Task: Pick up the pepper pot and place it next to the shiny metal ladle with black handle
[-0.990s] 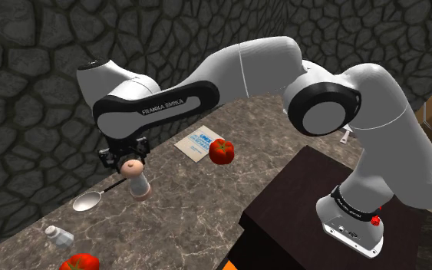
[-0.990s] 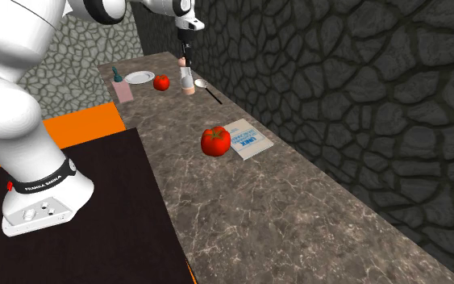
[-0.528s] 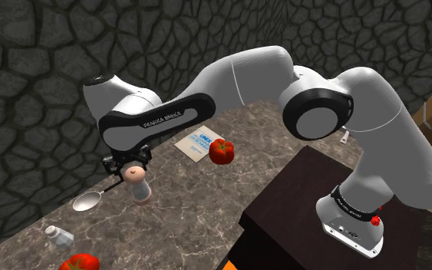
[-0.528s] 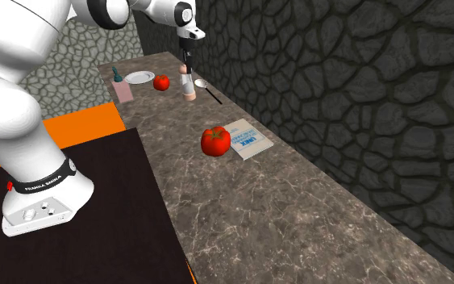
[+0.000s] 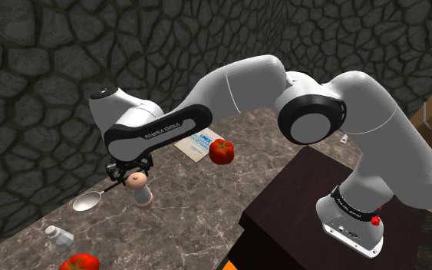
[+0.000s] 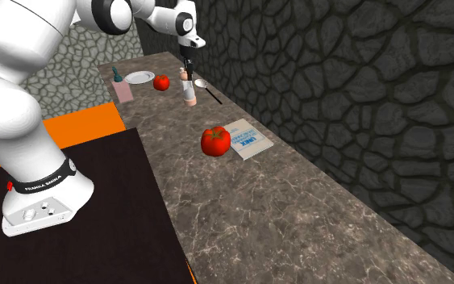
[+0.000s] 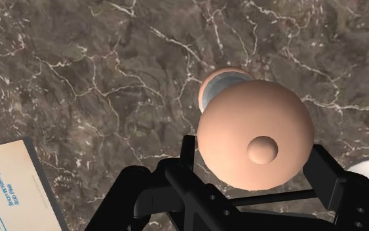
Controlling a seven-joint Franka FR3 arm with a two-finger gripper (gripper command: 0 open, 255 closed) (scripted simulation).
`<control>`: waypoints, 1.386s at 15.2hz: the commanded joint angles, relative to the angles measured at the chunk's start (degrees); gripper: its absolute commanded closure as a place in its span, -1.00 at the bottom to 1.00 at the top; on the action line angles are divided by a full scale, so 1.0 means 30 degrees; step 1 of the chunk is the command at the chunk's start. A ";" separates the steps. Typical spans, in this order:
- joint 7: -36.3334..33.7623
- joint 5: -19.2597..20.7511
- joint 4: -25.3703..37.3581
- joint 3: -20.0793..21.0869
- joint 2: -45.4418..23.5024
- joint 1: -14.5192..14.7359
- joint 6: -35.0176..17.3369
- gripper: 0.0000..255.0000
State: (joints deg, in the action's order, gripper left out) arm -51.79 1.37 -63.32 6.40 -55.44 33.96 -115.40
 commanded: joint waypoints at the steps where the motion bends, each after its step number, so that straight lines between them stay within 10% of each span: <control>1: 0.0017 0.0001 0.0053 -0.0004 -0.0055 -0.0010 -0.0015 1.00; 5: 0.0017 0.0001 0.0054 -0.0004 -0.0056 -0.0010 -0.0015 1.00; 6: 0.0018 0.0001 0.0055 -0.0005 -0.0056 -0.0012 -0.0014 -1.00; 21: 0.0043 -0.0049 0.0860 0.0036 0.0886 -0.0088 0.1733 -1.00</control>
State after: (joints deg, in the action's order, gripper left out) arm -51.67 1.22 -60.78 6.51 -52.78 33.70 -110.24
